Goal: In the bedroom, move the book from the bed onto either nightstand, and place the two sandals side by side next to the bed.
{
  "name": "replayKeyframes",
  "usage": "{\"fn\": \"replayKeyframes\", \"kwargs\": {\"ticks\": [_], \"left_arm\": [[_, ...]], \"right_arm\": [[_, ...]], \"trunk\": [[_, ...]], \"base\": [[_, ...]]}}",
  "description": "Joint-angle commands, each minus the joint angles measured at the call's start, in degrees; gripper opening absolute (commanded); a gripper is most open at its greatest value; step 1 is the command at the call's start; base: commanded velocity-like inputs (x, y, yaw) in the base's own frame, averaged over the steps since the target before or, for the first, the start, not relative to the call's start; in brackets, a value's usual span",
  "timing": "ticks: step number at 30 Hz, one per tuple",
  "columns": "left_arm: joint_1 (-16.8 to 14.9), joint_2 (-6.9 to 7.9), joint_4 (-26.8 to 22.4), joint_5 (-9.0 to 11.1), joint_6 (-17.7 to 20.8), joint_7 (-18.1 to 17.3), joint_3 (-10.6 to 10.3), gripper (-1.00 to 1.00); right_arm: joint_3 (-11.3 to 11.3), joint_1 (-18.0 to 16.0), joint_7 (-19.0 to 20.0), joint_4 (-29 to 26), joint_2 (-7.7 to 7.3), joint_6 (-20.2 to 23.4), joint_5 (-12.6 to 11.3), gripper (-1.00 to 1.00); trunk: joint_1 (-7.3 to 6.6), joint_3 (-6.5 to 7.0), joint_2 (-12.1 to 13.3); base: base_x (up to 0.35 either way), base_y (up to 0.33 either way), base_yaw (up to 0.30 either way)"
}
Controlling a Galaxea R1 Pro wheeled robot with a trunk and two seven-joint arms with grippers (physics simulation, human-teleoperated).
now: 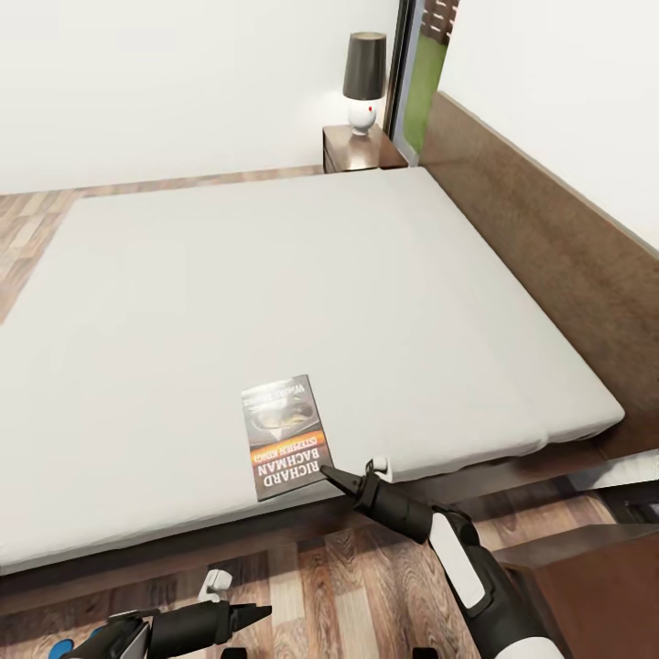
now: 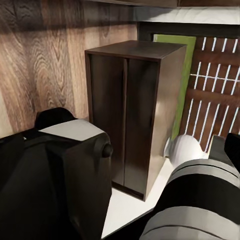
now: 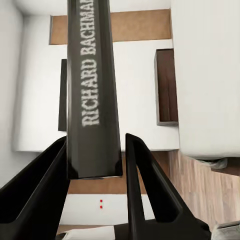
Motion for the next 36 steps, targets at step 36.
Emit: {"fn": "replayKeyframes", "kwargs": {"ticks": [36], "left_arm": [[0.39,0.24,0.2,-0.45,0.57,-0.65,0.6,1.0]], "right_arm": [[-0.3,0.25,-0.06,2.55,-0.18,0.15,-0.6,-1.0]], "trunk": [[-5.27,4.28,9.61]], "base": [[0.0,0.0,0.0]]}}
